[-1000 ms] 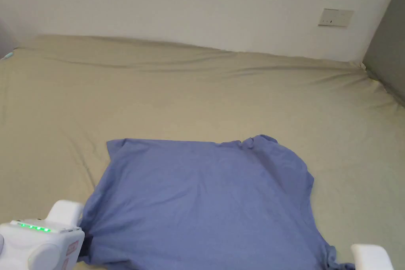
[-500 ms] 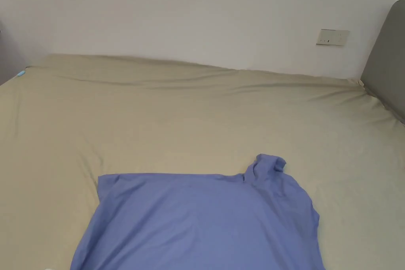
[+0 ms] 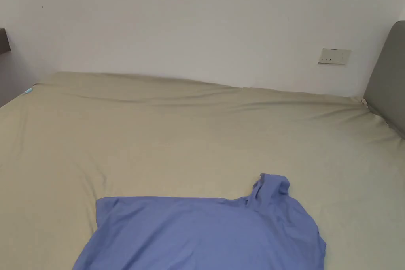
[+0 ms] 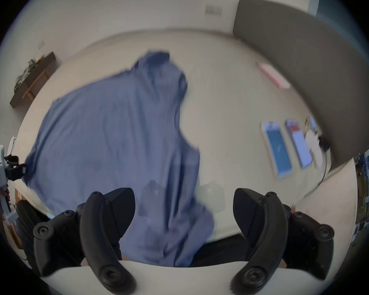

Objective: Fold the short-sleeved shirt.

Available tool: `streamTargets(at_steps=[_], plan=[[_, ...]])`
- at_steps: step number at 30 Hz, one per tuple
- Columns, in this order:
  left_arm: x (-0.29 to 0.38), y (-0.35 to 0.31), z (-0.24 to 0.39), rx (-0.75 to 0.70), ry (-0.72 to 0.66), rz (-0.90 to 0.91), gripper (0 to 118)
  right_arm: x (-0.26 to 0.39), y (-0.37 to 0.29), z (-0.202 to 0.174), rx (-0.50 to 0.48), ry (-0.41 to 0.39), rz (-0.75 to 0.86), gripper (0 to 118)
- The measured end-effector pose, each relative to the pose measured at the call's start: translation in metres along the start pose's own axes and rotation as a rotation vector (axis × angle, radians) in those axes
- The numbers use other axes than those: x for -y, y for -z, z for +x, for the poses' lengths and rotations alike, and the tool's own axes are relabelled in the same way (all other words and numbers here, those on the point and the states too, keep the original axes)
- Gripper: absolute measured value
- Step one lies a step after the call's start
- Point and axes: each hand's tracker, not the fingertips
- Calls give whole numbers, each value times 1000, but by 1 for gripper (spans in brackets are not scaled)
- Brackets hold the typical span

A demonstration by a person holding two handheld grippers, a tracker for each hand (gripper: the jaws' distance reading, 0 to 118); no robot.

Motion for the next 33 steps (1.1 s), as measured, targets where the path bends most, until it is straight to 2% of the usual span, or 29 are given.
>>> streamTargets(at_steps=[1,3,6,9,12,15,17,19,20,21,22,23,26,29,33], plan=[[-5,-13,2,-9,-62,133,111,-16,-10,-1,0,-9,70,100],[-36,-31,-1,-20,-76,180,112,-43,-29,-5,-4,-24,200,100],[-71,-72,-1,7,-170,374,112,-84,-67,-20,-22,-44,414,100],[-105,-126,-7,-14,-320,623,112,-112,-107,-46,-37,-72,615,100],[-131,-166,2,-65,-290,791,112,-130,-136,-76,-9,-114,747,100],[-149,-188,17,-132,-221,841,109,-138,-157,-103,-22,-159,847,99],[-153,-197,28,-173,-179,887,97,-142,-163,-118,-31,-184,869,94],[-156,-200,36,-185,-145,916,66,-142,-166,-130,-36,-202,883,75],[-157,-200,38,-183,-143,919,47,-143,-166,-135,-41,-206,888,57],[-156,-200,41,-179,-143,922,24,-143,-166,-139,-47,-204,893,23],[-156,-199,44,-181,-139,934,10,-143,-165,-143,-53,-200,896,5],[-156,-196,45,-183,-139,934,3,-142,-162,-146,-63,-192,900,4],[-156,-186,47,-182,-111,915,0,-144,-154,-150,-70,-205,878,2],[-160,-173,41,-108,-116,862,0,-144,-142,-154,-54,-237,864,2],[-161,-151,40,-130,-117,842,0,-148,-125,-155,-49,-240,849,2]])
